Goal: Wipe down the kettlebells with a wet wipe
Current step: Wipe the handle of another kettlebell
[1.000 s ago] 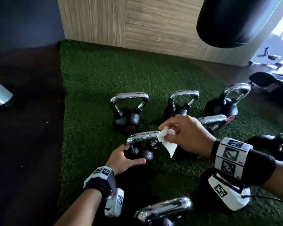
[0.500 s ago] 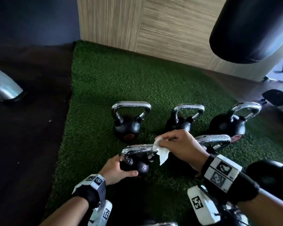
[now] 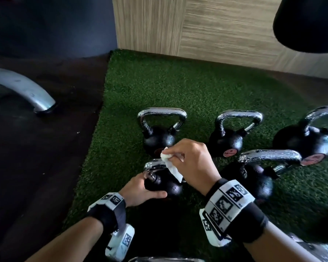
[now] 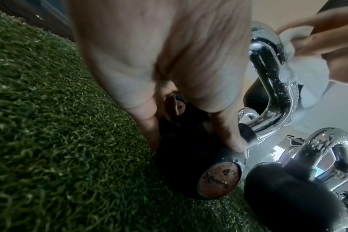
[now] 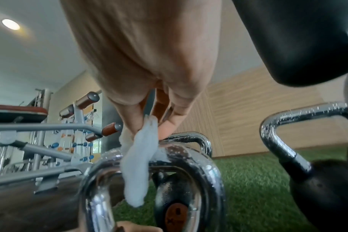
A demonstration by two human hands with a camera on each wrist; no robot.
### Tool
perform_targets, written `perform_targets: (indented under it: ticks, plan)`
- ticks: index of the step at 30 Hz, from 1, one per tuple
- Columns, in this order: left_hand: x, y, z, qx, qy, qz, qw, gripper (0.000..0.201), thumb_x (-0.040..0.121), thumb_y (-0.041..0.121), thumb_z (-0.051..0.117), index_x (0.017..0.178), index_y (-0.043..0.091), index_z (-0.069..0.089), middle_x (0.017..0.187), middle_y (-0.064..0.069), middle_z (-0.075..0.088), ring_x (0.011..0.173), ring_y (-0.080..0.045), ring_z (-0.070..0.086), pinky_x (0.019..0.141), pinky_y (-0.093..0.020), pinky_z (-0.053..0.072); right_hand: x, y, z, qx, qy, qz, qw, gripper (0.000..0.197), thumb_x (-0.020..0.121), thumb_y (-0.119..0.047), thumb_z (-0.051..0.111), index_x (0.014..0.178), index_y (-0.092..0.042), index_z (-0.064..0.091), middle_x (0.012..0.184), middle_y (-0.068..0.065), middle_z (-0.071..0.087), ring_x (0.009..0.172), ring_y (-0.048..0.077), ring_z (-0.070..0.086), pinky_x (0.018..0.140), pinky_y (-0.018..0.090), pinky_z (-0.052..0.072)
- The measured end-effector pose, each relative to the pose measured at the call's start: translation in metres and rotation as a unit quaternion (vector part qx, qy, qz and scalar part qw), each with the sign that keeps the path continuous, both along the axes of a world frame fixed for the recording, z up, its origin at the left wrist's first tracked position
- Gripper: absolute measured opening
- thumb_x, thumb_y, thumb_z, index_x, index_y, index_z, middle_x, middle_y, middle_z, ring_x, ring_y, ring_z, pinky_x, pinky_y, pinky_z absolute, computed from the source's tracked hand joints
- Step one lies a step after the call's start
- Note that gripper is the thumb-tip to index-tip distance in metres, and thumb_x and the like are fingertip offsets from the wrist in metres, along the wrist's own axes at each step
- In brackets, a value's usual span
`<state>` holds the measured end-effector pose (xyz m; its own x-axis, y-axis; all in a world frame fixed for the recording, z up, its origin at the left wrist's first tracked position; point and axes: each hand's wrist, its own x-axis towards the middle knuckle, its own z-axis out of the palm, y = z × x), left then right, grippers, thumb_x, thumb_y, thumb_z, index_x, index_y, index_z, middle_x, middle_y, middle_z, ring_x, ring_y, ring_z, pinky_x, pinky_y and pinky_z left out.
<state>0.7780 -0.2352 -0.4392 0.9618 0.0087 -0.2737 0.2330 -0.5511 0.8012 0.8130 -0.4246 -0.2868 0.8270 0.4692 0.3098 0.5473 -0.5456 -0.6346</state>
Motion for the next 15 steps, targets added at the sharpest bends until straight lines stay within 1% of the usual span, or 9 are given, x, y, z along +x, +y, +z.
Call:
perform_targets:
  ticks: [1,2,4,6,9,10,12,14,15]
  plan:
    - [-0.001,0.000,0.001,-0.002,-0.005,-0.002,1.000,0.101,0.049,0.080,0.080,0.136,0.036,0.053,0.134,0.016,0.059,0.127,-0.005,0.054,0.114,-0.032,0.041,-0.002,-0.001,-0.001,-0.028,-0.008,0.012,1.000,0.020,0.085,-0.005,0.071,0.097,-0.017,0.082,0.094,-0.010,0.069,0.079,-0.006,0.058,0.076,0.004,0.041]
    - [-0.002,0.000,0.002,-0.005,-0.008,-0.003,1.000,0.102,0.050,0.079,0.080,0.138,0.035,0.052,0.135,0.016,0.059,0.128,-0.004,0.053,0.114,-0.032,0.040,-0.003,-0.002,-0.001,-0.057,-0.015,0.028,0.998,0.022,0.087,-0.007,0.068,0.100,-0.018,0.082,0.098,-0.009,0.065,0.084,-0.001,0.059,0.078,0.007,0.043]
    - [-0.003,0.000,0.003,-0.002,-0.005,-0.003,1.000,0.101,0.052,0.077,0.081,0.138,0.034,0.052,0.135,0.016,0.059,0.127,-0.004,0.054,0.114,-0.031,0.040,-0.005,-0.005,0.001,-0.127,-0.025,0.070,0.989,0.028,0.087,-0.010,0.064,0.109,-0.020,0.079,0.105,-0.002,0.060,0.094,0.013,0.058,0.085,0.017,0.048]
    - [-0.003,0.000,0.002,0.003,-0.006,-0.006,1.000,0.096,0.055,0.074,0.082,0.137,0.034,0.052,0.134,0.016,0.060,0.126,-0.003,0.054,0.113,-0.028,0.040,-0.003,-0.007,0.004,-0.199,-0.024,0.108,0.974,0.035,0.087,-0.008,0.061,0.116,-0.022,0.075,0.110,0.000,0.056,0.100,0.018,0.054,0.090,0.025,0.049]
    - [-0.003,0.000,0.003,-0.001,-0.013,-0.008,1.000,0.082,0.061,0.066,0.086,0.131,0.038,0.053,0.131,0.019,0.061,0.124,0.000,0.054,0.110,-0.023,0.039,0.002,-0.005,0.009,-0.242,-0.049,0.126,0.961,0.024,0.091,-0.003,0.059,0.107,-0.012,0.075,0.103,0.005,0.057,0.095,0.022,0.058,0.084,0.035,0.050]
    - [-0.003,0.000,0.003,-0.002,-0.013,-0.007,1.000,0.080,0.062,0.065,0.086,0.130,0.038,0.053,0.130,0.019,0.061,0.124,0.000,0.054,0.110,-0.024,0.039,0.002,-0.003,0.009,-0.237,-0.051,0.121,0.963,0.019,0.092,-0.003,0.059,0.101,-0.008,0.074,0.099,0.007,0.058,0.091,0.024,0.059,0.081,0.037,0.050]
    - [-0.003,0.000,0.002,-0.002,-0.013,-0.006,1.000,0.079,0.064,0.063,0.086,0.130,0.036,0.055,0.132,0.017,0.060,0.125,-0.001,0.054,0.113,-0.027,0.039,0.000,-0.003,0.008,-0.203,-0.038,0.081,0.975,0.009,0.091,-0.006,0.064,0.087,-0.005,0.071,0.088,0.006,0.060,0.082,0.022,0.063,0.072,0.037,0.051]
    - [-0.003,0.001,0.000,0.001,-0.015,-0.005,1.000,0.077,0.065,0.063,0.086,0.129,0.033,0.055,0.133,0.016,0.060,0.126,-0.003,0.054,0.114,-0.030,0.039,0.003,-0.012,0.005,-0.161,-0.003,0.002,0.987,0.012,0.086,-0.008,0.072,0.077,-0.003,0.068,0.080,0.006,0.067,0.075,0.018,0.069,0.067,0.033,0.054]
    - [-0.004,0.001,0.000,0.003,-0.014,-0.007,1.000,0.076,0.065,0.063,0.086,0.128,0.034,0.055,0.132,0.016,0.059,0.125,-0.004,0.054,0.113,-0.030,0.039,0.006,-0.019,0.004,-0.147,0.027,-0.038,0.988,0.012,0.084,-0.007,0.073,0.076,-0.001,0.069,0.078,0.009,0.070,0.072,0.014,0.071,0.063,0.027,0.056]
